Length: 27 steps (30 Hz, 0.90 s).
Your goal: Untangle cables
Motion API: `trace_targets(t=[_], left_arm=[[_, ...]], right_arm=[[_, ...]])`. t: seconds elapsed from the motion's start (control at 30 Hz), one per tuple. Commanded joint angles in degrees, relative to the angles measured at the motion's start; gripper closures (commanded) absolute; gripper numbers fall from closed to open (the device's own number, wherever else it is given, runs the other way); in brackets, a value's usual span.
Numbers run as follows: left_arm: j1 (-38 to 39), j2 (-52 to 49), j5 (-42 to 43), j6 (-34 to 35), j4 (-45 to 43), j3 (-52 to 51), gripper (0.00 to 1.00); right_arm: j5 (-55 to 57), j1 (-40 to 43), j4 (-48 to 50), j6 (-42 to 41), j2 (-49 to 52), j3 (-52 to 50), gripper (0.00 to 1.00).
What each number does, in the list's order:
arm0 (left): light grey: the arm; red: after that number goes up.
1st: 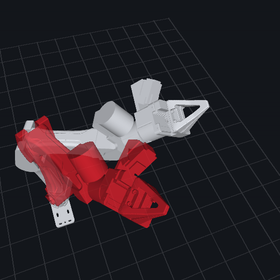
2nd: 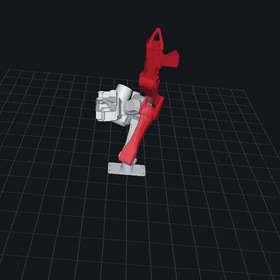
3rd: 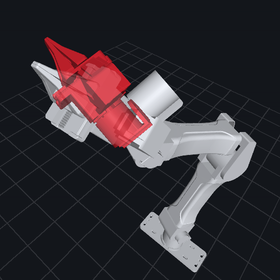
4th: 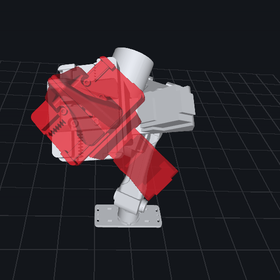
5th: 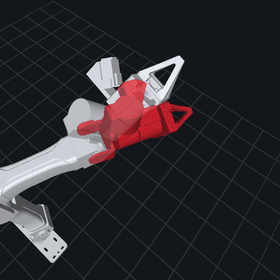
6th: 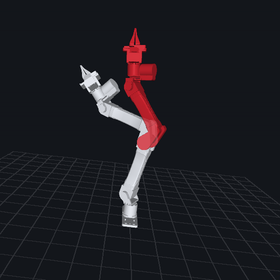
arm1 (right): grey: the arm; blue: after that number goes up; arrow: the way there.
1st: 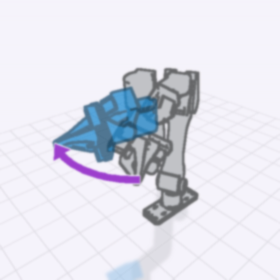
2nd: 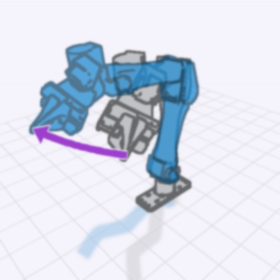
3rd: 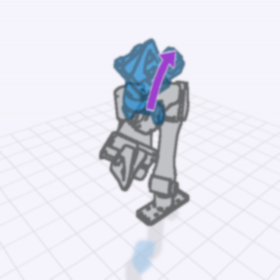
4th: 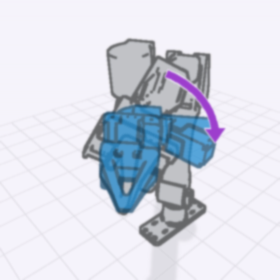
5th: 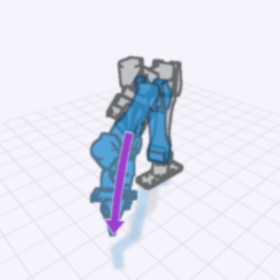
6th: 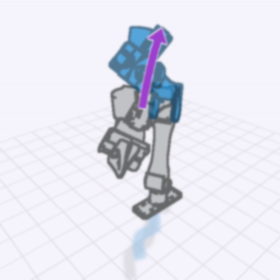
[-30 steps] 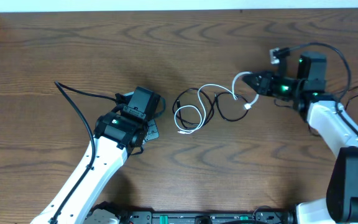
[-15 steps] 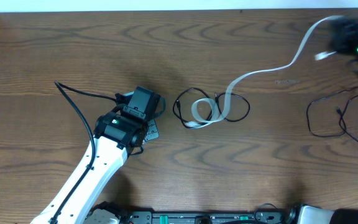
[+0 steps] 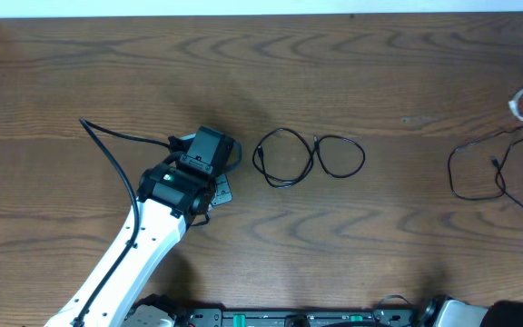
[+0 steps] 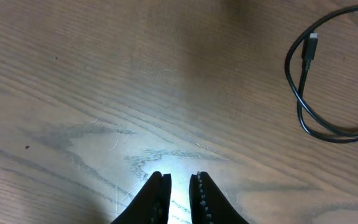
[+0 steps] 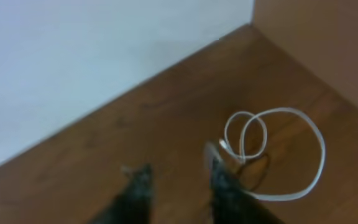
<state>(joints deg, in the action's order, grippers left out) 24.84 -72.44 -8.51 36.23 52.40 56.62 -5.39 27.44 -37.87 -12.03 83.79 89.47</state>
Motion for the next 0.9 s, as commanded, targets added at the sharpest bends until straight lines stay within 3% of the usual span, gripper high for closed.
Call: trace_targets(t=[0.0, 0.2, 0.5, 0.87], left_arm=[[-0.17, -0.22, -0.96, 0.55, 0.09, -0.04, 0.83], [-0.17, -0.22, -0.96, 0.55, 0.07, -0.04, 0.83], [-0.17, -0.22, -0.96, 0.55, 0.04, -0.04, 0.83], [-0.17, -0.22, -0.98, 0.55, 0.04, -0.04, 0.79]], right_arm=[[3.28, 0.46, -1.20, 0.09, 2.23, -0.42, 0.57], [-1.38, 0.22, -3.98, 0.09, 5.40, -0.42, 0.51], [-25.46, -2.58, -6.05, 3.08, 8.35, -0.42, 0.49], [-25.64, -17.44, -16.90, 16.44, 13.62, -0.46, 0.42]])
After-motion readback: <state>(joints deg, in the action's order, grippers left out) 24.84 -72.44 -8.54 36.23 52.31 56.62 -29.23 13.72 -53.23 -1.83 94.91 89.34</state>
